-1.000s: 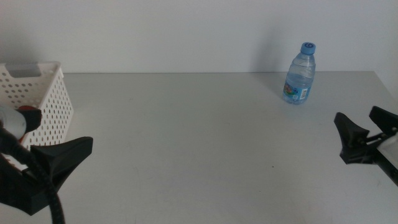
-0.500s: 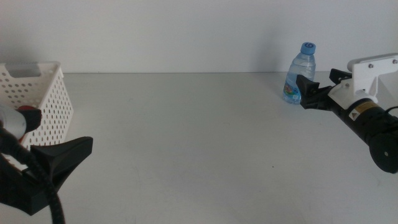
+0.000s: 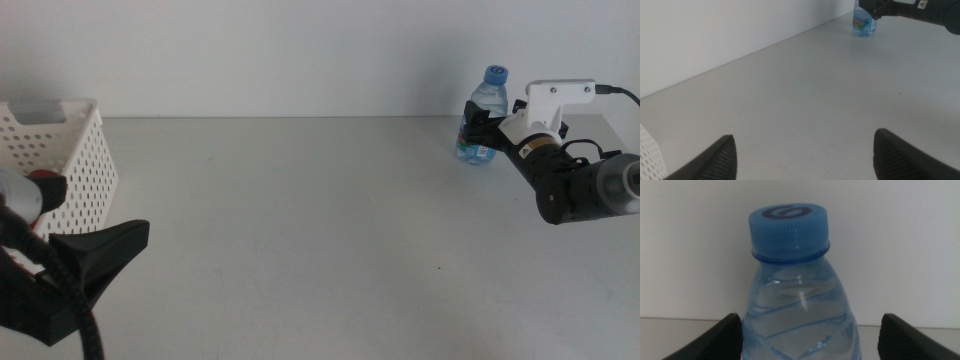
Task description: Use arms to grab the bottles and put them into the dustbin to the left of the table.
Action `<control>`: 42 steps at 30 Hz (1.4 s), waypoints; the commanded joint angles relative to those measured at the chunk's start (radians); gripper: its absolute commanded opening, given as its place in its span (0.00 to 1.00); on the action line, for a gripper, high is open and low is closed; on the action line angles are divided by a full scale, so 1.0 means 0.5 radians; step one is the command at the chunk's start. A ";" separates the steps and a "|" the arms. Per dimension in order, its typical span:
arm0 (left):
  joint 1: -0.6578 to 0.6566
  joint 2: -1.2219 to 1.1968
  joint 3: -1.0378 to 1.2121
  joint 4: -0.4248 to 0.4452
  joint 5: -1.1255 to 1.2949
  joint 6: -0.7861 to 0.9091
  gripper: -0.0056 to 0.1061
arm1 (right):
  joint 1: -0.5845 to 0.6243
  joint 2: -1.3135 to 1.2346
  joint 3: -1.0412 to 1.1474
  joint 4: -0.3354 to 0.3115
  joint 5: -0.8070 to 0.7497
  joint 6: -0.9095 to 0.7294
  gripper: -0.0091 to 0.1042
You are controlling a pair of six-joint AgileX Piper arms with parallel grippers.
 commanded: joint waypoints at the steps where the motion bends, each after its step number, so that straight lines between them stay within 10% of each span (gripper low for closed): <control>1: -0.010 0.006 -0.056 -0.015 -0.149 -0.030 0.89 | -0.012 -0.048 -0.140 0.011 -0.131 -0.008 0.70; 6: -0.010 0.006 -0.056 -0.015 -0.149 -0.030 0.89 | -0.007 -0.062 -0.180 -0.047 -0.051 0.118 0.07; 17: -0.010 0.006 -0.056 -0.015 -0.149 -0.030 0.89 | 0.516 -0.311 -0.299 -0.867 -0.048 0.661 0.07; 35: -0.010 0.006 -0.056 -0.015 -0.149 -0.030 0.89 | 1.007 -0.028 -0.481 -0.907 0.025 0.543 0.11; 42: -0.010 0.006 -0.056 -0.015 -0.147 -0.030 0.89 | 1.007 -0.031 -0.473 -1.119 0.029 0.675 0.50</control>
